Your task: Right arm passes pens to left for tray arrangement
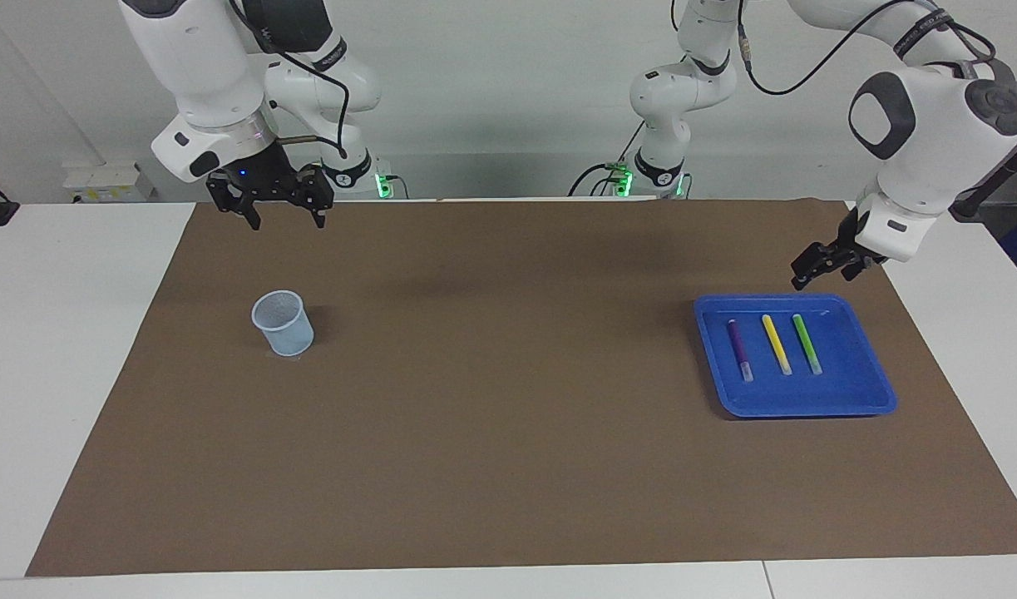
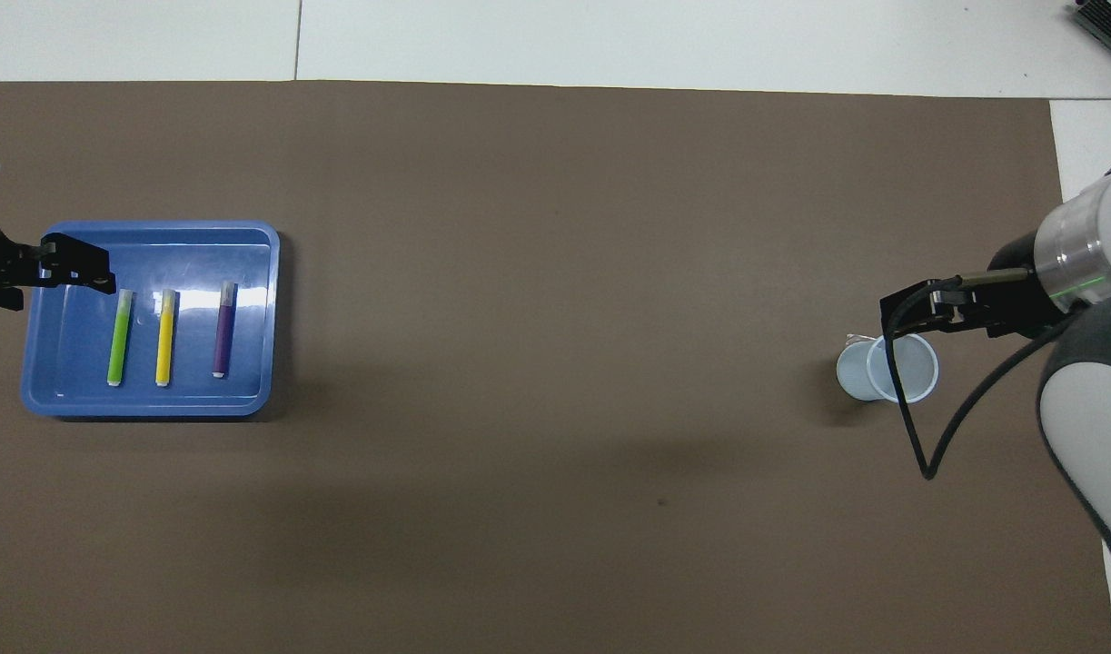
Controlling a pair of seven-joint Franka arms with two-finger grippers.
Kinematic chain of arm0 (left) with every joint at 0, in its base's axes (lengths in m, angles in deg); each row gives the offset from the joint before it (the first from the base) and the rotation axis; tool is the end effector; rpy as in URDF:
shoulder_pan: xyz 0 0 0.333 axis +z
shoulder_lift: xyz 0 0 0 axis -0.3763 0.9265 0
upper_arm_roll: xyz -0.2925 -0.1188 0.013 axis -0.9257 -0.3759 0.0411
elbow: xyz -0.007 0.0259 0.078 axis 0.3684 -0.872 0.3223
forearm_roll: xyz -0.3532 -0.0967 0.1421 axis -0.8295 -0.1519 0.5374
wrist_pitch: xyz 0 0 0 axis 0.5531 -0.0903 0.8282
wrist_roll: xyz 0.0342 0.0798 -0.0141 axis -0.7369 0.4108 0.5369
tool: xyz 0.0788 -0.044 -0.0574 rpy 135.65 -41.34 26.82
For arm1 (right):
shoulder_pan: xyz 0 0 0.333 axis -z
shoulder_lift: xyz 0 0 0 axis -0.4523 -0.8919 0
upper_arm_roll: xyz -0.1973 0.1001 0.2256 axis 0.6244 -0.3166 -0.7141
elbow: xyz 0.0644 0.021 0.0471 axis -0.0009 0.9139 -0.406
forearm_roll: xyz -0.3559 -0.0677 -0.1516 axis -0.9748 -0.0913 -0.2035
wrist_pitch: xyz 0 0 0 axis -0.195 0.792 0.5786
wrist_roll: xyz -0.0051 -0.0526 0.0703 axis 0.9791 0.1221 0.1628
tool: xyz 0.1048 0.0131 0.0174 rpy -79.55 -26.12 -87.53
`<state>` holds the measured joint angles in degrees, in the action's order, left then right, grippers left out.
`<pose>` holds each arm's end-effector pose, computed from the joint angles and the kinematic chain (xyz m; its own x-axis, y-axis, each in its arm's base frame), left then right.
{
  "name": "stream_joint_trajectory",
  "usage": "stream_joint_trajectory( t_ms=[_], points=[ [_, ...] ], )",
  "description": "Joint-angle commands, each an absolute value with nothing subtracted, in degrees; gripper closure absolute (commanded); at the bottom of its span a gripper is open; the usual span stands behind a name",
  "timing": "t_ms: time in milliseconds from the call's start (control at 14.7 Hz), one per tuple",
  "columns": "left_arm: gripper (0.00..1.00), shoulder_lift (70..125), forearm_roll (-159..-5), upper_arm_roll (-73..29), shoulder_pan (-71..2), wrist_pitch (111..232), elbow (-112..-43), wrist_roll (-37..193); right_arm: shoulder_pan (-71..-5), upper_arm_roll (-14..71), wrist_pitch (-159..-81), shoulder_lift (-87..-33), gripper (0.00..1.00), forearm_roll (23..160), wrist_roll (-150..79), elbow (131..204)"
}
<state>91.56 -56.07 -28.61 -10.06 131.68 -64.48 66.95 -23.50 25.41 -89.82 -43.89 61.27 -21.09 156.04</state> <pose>0.5800 0.0264 0.5444 0.9928 0.1150 -0.0330 0.1150 -0.9934 -0.0012 0.5408 0.0646 0.6104 0.9971 0.0025 -0.0766 0.0026 -1.0000 0.0007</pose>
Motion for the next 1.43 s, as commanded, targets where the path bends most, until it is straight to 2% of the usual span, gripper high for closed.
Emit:
stream_joint_trajectory(
  t_ms=[0,545,681,886,1090,1363],
  points=[
    [0.00,87.92,-55.97,-28.13,-11.55,128.42,-64.32,68.39,-23.99,25.87,-90.21,-43.99,0.00,59.93,-22.24,155.66],
    [0.00,83.17,-58.43,-26.91,-14.27,116.99,-58.34,68.31,-24.34,26.04,-90.21,-43.82,0.00,60.02,-22.24,156.01],
    [0.00,80.36,-58.43,-22.54,-19.26,116.37,-58.42,68.40,-24.25,25.95,-90.21,-43.82,0.00,60.20,-22.15,156.01],
    [0.00,79.65,-58.43,-14.71,-27.44,114.78,-58.16,68.83,-24.34,25.95,-90.21,-43.73,0.00,60.28,-22.06,156.27],
    [0.00,78.07,-58.43,-14.77,-27.55,116.88,-58.51,73.66,-24.25,26.04,-90.12,-43.73,0.00,60.20,-22.06,156.18],
    [0.00,76.48,-58.34,-14.51,-28.25,121.54,-62.89,73.05,-24.43,26.39,-89.94,-43.64,0.00,59.76,-22.06,155.75]
  ],
)
